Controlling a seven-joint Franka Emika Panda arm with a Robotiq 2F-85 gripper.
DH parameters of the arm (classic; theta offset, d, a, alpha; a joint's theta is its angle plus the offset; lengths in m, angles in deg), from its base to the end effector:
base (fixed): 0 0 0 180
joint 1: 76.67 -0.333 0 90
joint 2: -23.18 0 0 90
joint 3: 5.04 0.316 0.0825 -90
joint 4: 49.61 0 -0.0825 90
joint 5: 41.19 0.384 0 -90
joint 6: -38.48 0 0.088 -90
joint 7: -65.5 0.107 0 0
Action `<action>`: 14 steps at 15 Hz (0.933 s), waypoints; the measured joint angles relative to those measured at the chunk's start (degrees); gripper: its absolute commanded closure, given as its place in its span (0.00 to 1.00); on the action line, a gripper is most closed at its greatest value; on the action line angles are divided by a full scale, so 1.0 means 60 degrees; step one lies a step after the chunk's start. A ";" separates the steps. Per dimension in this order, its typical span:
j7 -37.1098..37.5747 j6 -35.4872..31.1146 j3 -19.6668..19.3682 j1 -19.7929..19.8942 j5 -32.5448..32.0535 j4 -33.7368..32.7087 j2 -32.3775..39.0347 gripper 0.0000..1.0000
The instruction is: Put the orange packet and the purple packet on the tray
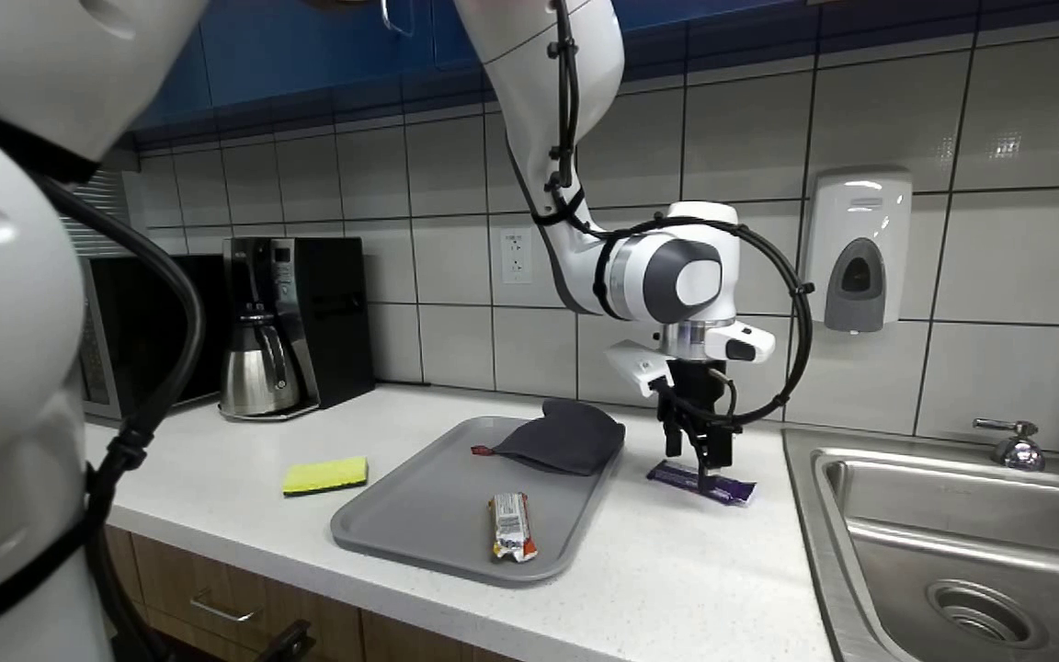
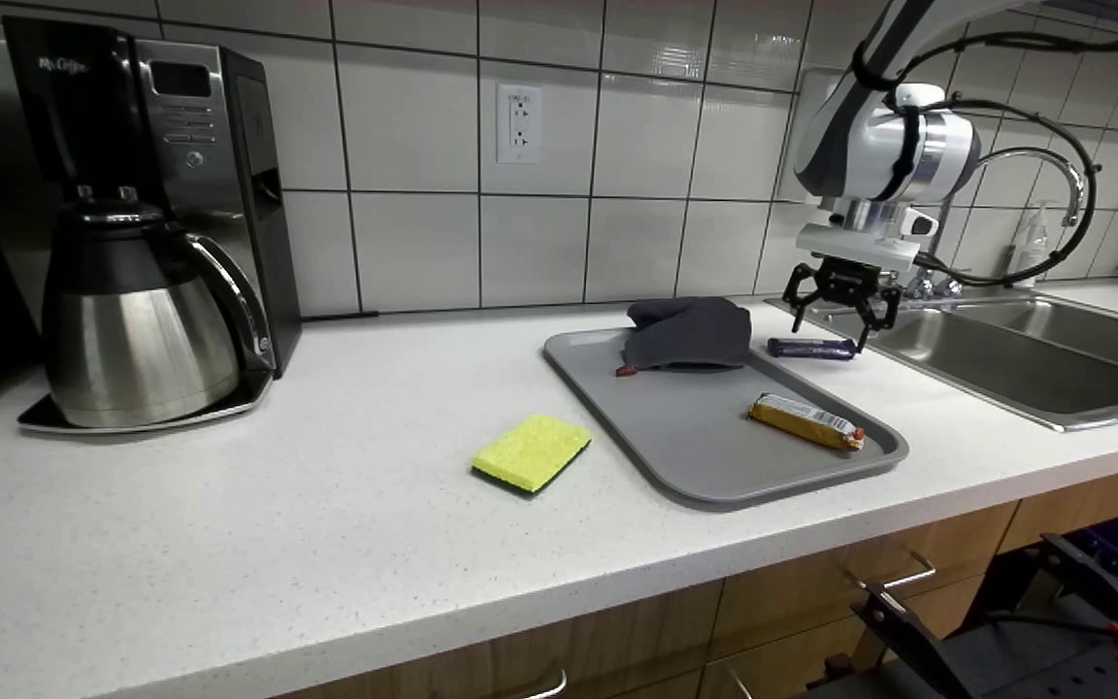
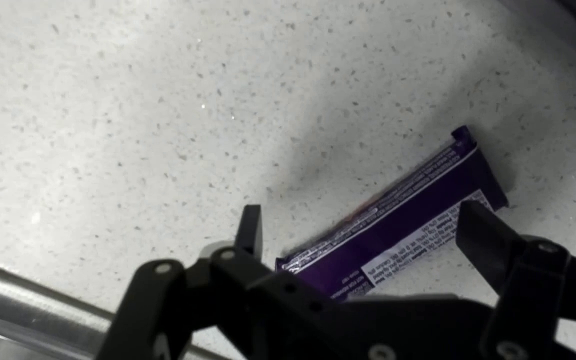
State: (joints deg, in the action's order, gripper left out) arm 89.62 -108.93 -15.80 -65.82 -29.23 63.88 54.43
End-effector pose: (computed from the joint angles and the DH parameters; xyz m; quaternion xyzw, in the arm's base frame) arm 0.5740 -0.2275 0.1972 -0.8908 0.4532 -0.0308 0.0113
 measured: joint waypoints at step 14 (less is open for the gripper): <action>0.3720 0.0334 -0.0440 -0.0454 0.0426 -0.1400 0.1127 0.00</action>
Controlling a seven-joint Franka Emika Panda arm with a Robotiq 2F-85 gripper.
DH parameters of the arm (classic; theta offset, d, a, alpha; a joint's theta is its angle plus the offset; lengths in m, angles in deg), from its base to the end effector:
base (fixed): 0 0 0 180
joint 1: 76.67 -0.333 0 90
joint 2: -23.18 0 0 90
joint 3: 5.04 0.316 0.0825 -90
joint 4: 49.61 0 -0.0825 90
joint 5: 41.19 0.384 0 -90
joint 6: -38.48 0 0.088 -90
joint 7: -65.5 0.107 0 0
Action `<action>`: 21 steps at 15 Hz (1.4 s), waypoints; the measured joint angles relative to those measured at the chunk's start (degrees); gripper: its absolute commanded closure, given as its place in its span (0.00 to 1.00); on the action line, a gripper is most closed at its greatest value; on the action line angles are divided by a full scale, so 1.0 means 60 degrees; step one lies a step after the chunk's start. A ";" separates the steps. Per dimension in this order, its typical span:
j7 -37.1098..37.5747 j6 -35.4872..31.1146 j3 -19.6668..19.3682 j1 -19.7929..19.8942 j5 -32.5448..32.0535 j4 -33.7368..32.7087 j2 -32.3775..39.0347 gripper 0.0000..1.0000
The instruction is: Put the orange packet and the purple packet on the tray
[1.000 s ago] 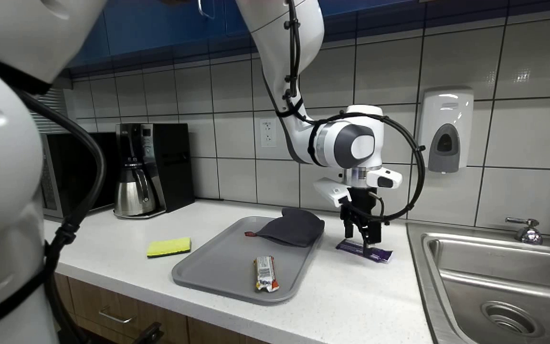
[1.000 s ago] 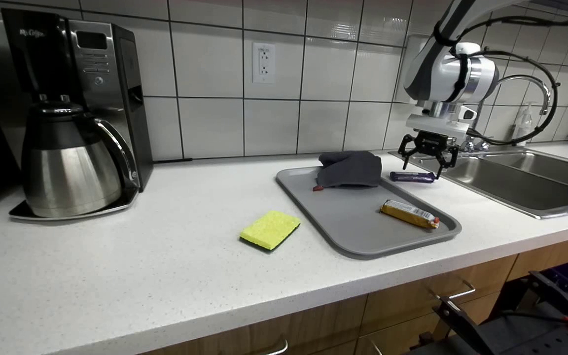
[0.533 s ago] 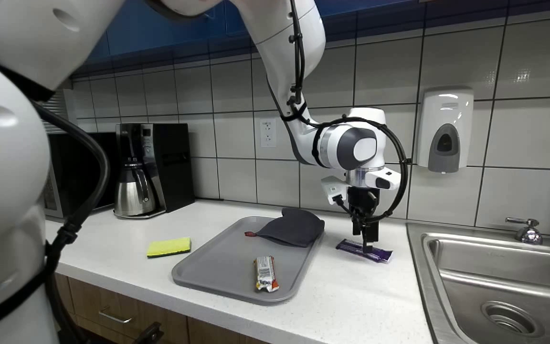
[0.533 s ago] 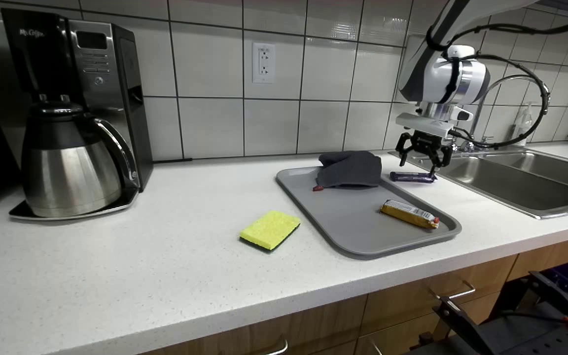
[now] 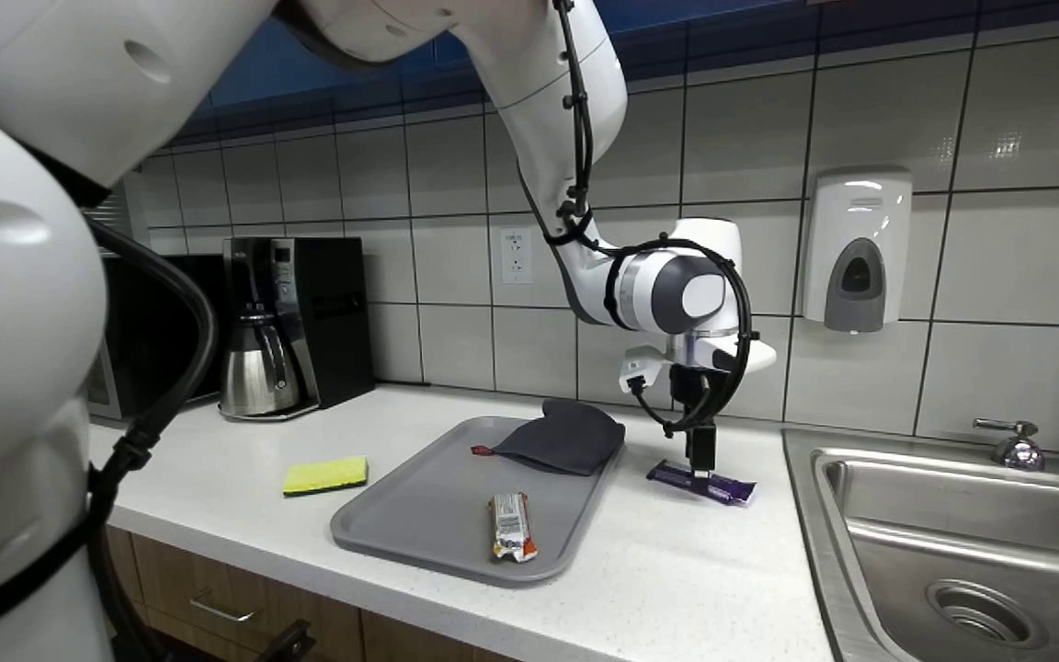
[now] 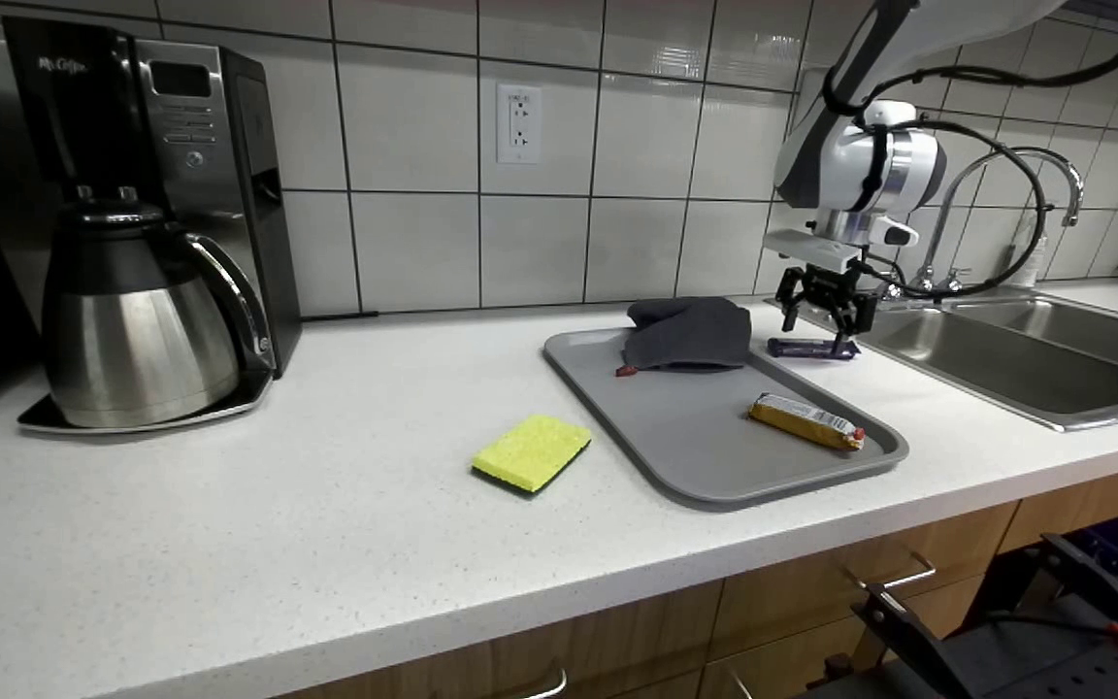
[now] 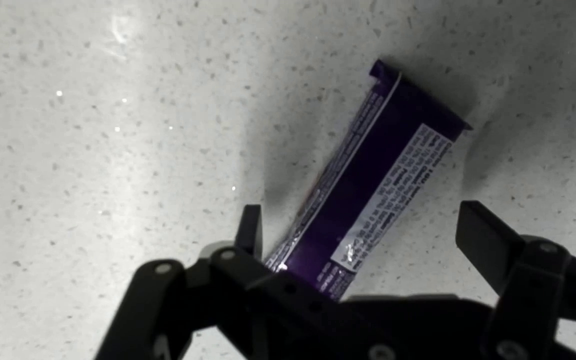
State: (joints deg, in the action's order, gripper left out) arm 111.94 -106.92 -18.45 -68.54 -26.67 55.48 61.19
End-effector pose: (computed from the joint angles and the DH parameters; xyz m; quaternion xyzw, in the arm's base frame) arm 0.6076 -0.2328 0.1807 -0.7839 0.6200 -0.0320 0.0113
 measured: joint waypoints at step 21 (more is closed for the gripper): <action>0.1513 0.0762 0.0000 0.0013 0.0104 -0.0576 0.0313 0.66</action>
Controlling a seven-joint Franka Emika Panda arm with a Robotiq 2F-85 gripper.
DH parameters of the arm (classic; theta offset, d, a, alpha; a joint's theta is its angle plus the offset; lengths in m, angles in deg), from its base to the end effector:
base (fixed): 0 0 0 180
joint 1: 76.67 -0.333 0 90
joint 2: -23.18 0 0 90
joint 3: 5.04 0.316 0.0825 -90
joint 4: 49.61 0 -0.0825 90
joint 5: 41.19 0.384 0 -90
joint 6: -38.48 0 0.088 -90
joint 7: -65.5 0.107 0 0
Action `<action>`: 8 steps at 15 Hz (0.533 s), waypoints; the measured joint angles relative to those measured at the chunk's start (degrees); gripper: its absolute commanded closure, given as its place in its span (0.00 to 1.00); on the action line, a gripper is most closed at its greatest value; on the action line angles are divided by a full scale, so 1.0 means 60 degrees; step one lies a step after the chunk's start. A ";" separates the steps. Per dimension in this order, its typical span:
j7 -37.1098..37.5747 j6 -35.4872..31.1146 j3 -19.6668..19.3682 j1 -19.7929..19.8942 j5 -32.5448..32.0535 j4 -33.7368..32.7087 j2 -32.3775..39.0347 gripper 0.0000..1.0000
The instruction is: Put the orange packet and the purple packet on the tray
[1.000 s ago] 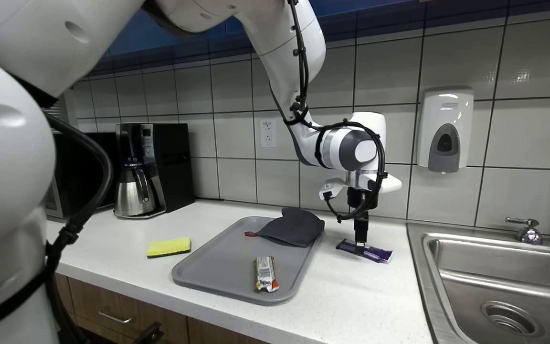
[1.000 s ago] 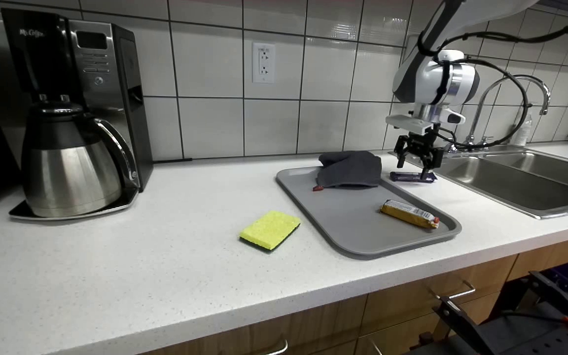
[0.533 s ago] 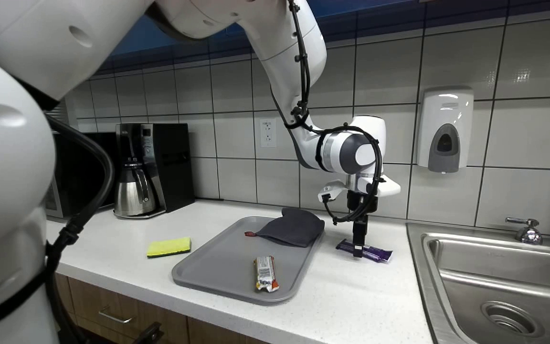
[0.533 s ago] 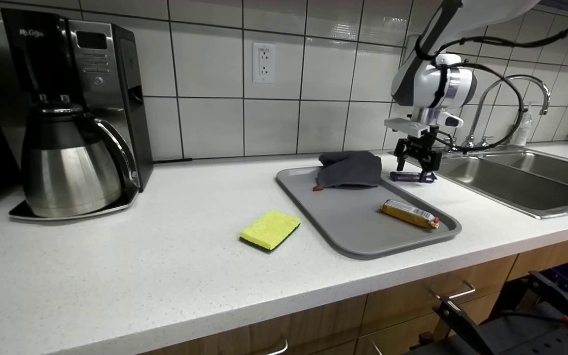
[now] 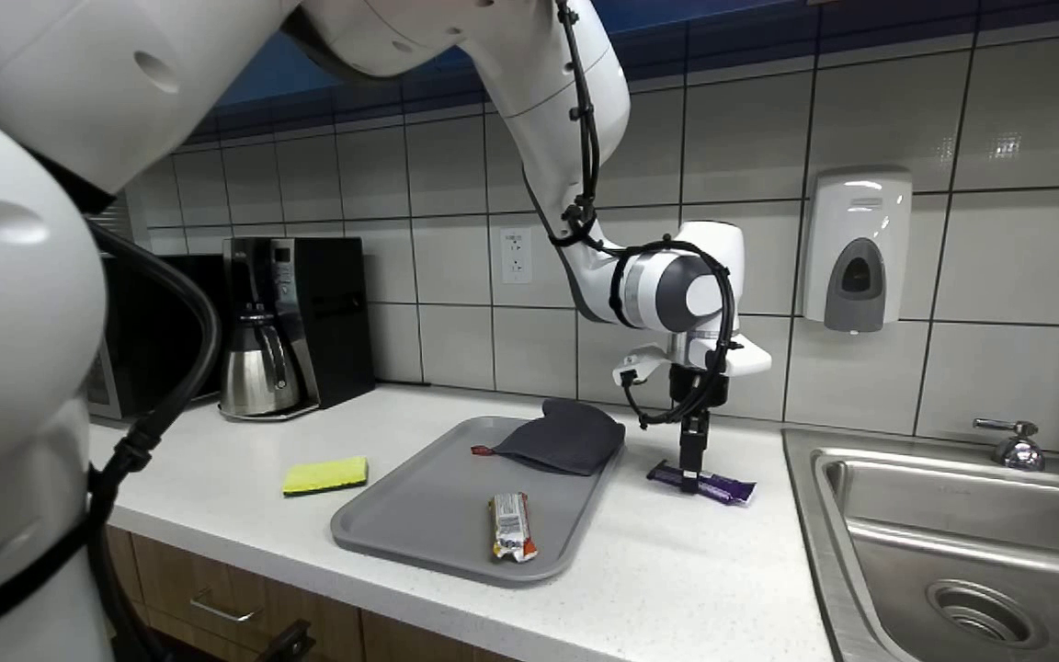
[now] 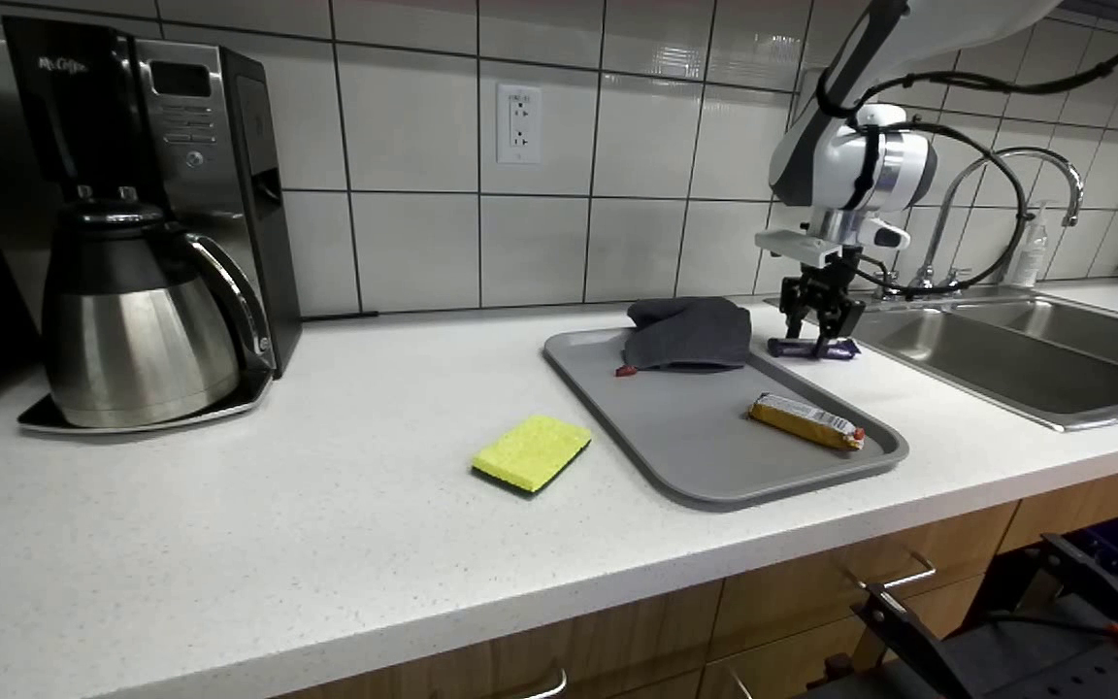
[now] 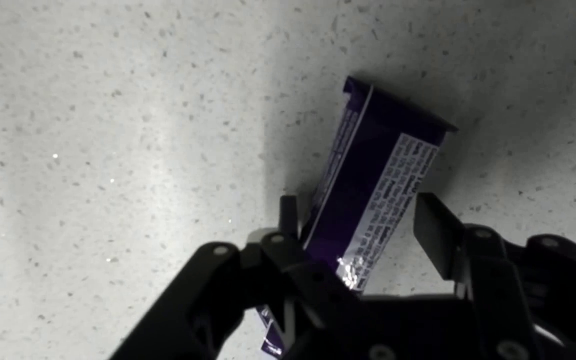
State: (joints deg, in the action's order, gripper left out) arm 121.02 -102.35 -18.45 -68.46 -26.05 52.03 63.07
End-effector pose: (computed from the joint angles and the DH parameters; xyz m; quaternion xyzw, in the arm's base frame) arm 0.6164 -0.2323 0.1759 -0.7326 0.6805 -0.0050 0.0113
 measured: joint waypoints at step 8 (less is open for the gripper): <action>0.0031 0.0030 -0.0009 0.0004 0.0000 -0.0072 0.0005 0.92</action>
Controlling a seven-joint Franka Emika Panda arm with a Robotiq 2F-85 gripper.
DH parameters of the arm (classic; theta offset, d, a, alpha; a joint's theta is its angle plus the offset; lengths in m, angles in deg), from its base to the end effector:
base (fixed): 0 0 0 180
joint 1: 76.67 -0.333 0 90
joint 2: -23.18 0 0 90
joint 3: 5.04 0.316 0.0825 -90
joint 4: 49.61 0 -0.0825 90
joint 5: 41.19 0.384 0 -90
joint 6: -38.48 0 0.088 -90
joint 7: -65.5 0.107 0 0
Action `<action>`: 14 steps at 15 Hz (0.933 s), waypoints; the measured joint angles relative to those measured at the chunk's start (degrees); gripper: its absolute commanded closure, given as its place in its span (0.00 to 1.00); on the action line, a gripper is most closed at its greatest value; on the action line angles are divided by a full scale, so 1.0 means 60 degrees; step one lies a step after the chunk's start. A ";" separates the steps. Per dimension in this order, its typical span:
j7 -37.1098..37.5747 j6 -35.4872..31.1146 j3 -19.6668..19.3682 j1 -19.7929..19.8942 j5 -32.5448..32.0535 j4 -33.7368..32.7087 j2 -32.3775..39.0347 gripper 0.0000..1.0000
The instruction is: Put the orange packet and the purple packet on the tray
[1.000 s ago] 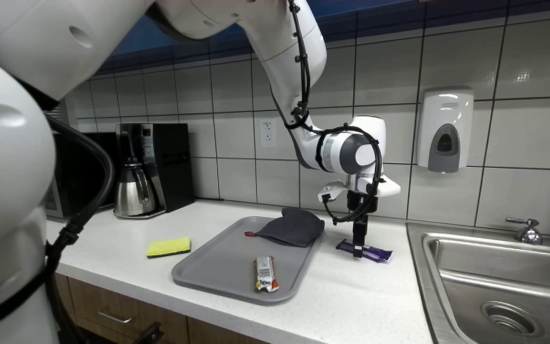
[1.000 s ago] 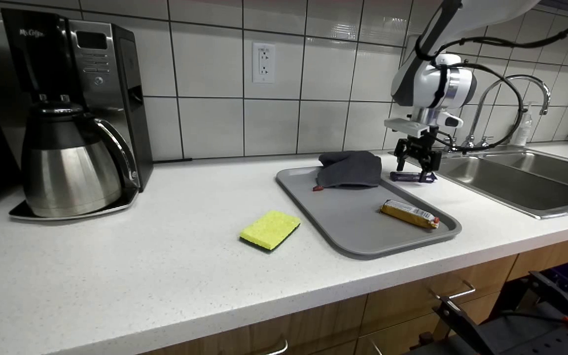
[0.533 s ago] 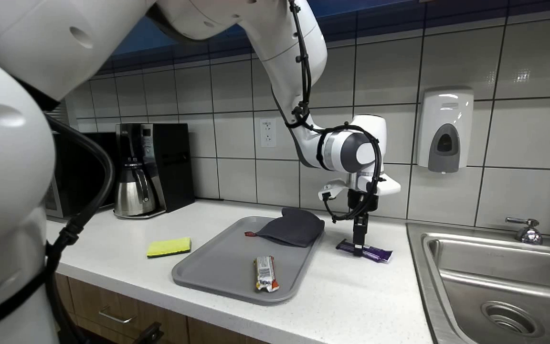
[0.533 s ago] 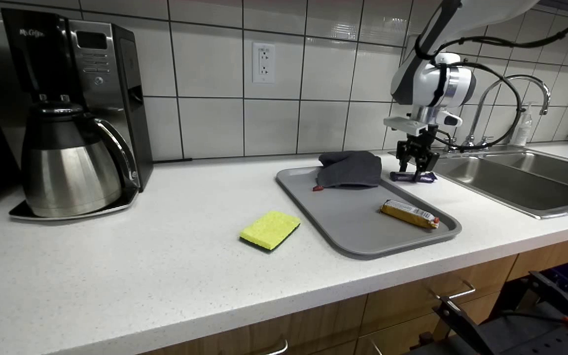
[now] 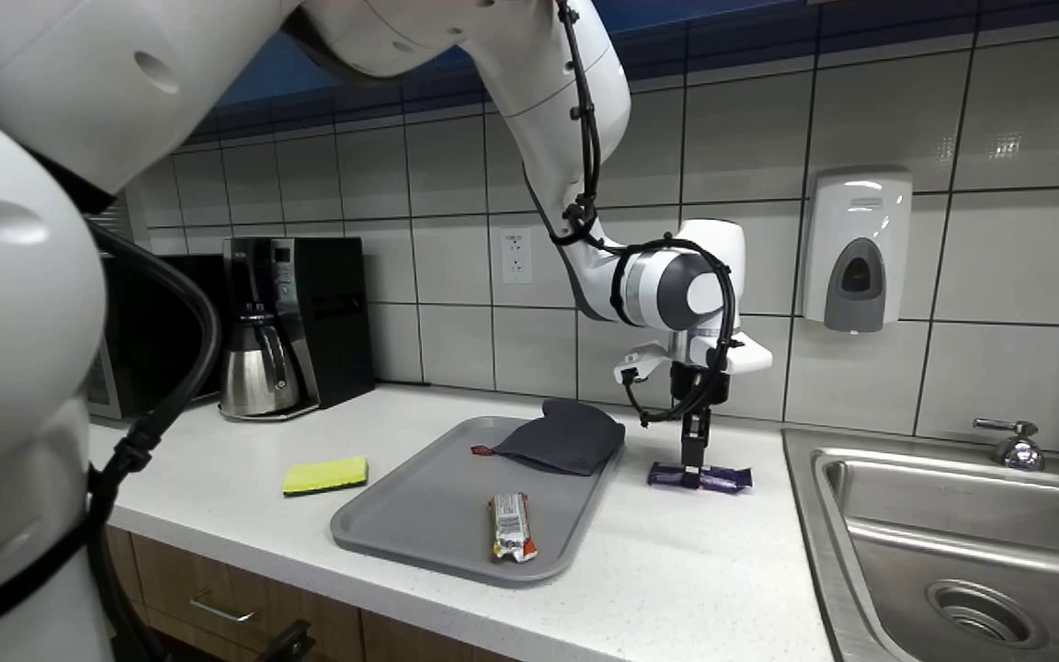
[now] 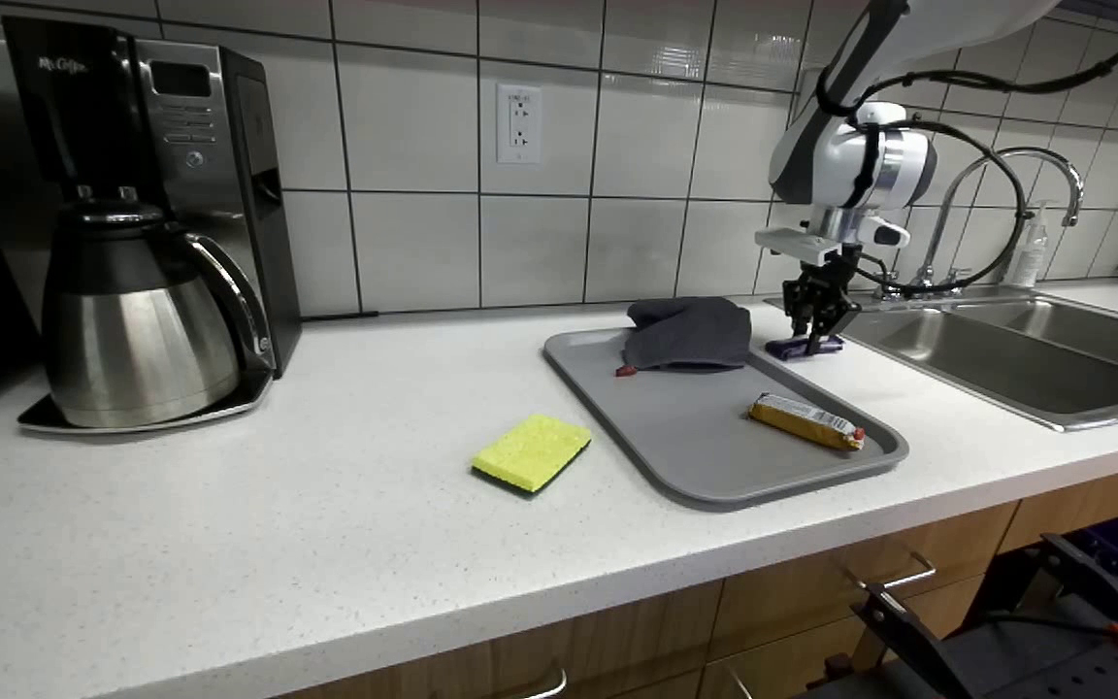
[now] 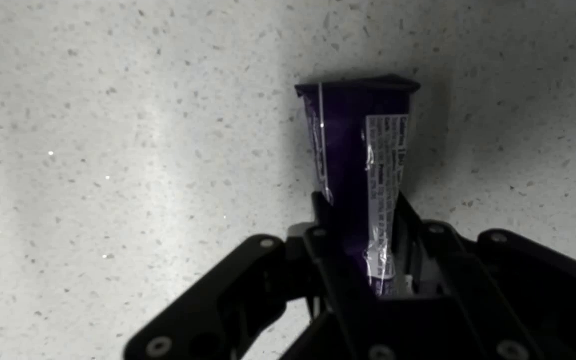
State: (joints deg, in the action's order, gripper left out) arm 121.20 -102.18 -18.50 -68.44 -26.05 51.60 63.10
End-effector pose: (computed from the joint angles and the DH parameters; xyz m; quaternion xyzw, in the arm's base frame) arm 0.6185 -0.2332 0.1783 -0.7316 0.6816 -0.0068 0.0121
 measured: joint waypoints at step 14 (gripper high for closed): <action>-0.0769 0.0000 -0.0080 -0.0021 -0.0071 0.0575 -0.0828 0.93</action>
State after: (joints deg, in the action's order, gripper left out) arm 116.59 -102.18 -18.98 -68.57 -26.47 55.04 58.13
